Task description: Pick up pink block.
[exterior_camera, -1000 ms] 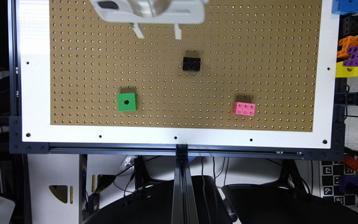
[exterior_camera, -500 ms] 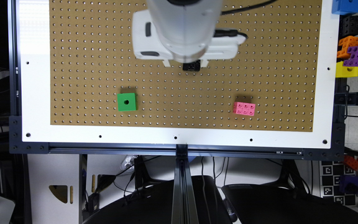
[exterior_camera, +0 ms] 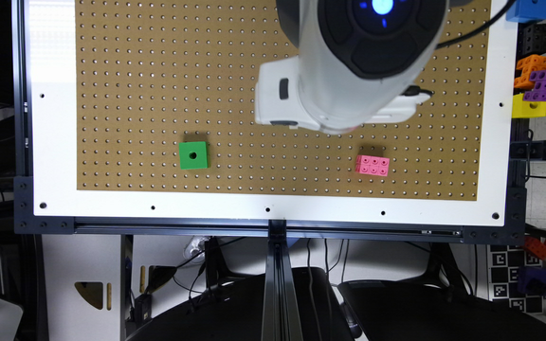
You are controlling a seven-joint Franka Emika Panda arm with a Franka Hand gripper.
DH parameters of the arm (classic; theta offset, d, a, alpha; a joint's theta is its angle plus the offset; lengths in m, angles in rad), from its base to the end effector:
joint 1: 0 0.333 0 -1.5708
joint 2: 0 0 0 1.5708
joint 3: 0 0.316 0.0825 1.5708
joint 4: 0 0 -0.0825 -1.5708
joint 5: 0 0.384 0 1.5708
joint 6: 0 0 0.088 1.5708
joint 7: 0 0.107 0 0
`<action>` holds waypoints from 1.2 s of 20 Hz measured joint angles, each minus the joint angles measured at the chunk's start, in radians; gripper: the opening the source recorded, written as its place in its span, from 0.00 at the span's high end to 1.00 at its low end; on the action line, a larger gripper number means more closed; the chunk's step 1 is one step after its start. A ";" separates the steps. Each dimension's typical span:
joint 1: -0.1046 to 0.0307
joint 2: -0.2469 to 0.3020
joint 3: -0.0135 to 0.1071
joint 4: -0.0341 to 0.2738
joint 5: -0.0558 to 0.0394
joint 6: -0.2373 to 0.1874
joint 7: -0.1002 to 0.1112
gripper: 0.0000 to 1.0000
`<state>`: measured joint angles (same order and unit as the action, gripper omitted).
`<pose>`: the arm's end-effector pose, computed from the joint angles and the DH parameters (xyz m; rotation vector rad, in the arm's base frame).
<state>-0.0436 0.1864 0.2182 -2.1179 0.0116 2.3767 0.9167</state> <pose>0.5672 0.0980 0.3346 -2.8442 1.1284 -0.0619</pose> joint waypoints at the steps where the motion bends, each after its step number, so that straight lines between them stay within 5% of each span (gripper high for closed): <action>1: 0.011 0.014 0.000 0.016 -0.0010 0.000 0.011 0.00; 6: 0.078 0.083 0.002 0.106 -0.0213 -0.013 0.092 0.00; 14: 0.138 0.128 0.003 0.167 -0.0231 -0.019 0.146 0.00; 24: 0.144 0.144 0.003 0.186 -0.0234 -0.020 0.150 0.00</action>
<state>0.1002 0.3305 0.2209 -1.9323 -0.0118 2.3571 1.0671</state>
